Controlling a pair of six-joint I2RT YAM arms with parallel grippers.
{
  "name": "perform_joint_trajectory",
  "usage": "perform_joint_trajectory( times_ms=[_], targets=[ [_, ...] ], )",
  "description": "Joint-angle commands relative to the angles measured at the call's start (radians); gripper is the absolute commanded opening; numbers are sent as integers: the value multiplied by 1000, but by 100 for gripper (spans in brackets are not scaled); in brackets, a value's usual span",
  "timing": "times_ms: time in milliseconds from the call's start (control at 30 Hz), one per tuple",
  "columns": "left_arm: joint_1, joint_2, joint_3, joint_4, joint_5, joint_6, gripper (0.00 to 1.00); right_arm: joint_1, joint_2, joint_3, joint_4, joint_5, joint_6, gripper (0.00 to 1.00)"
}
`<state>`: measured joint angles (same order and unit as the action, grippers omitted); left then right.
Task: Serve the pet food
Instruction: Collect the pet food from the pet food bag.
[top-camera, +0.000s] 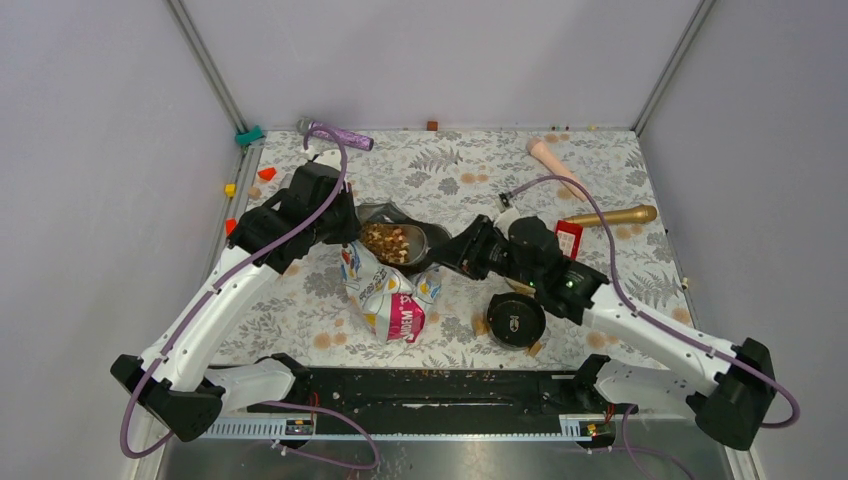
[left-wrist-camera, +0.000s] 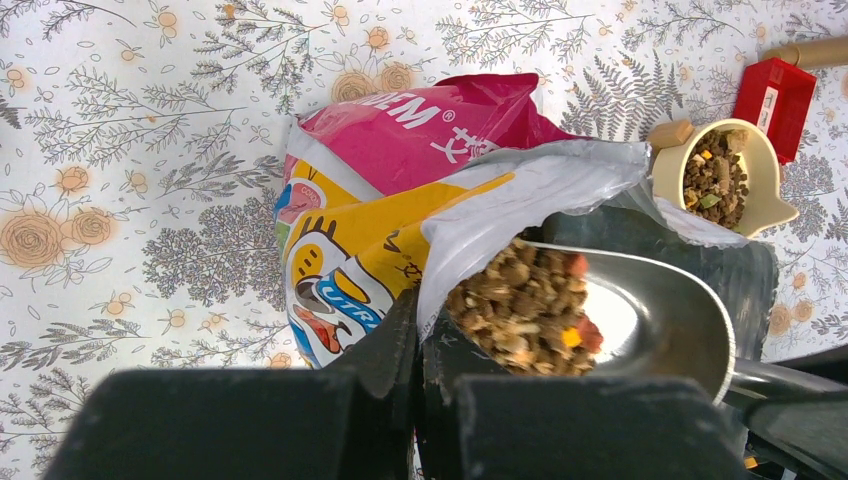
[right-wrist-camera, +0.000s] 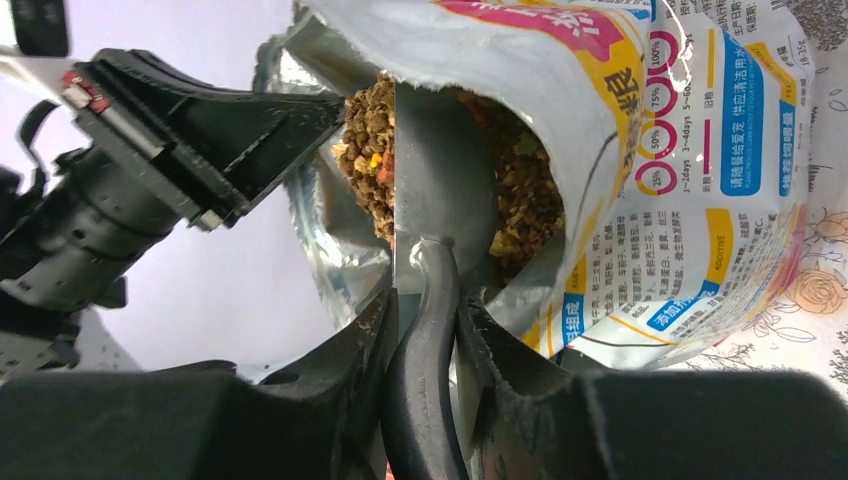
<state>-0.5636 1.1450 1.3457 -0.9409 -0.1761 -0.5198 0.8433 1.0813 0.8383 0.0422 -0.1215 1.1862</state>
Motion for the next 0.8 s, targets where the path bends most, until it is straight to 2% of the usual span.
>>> perform_joint_trajectory(
  times_ms=[0, 400, 767],
  targets=[
    [6, -27, 4, 55, -25, 10, 0, -3, -97, -78, 121, 43, 62, 0],
    [5, -24, 3, 57, -22, 11, 0, -5, -268, -163, 102, 116, 76, 0],
    [6, -18, 4, 54, -14, 10, 0, -4, -264, -159, 140, 106, 96, 0]
  ],
)
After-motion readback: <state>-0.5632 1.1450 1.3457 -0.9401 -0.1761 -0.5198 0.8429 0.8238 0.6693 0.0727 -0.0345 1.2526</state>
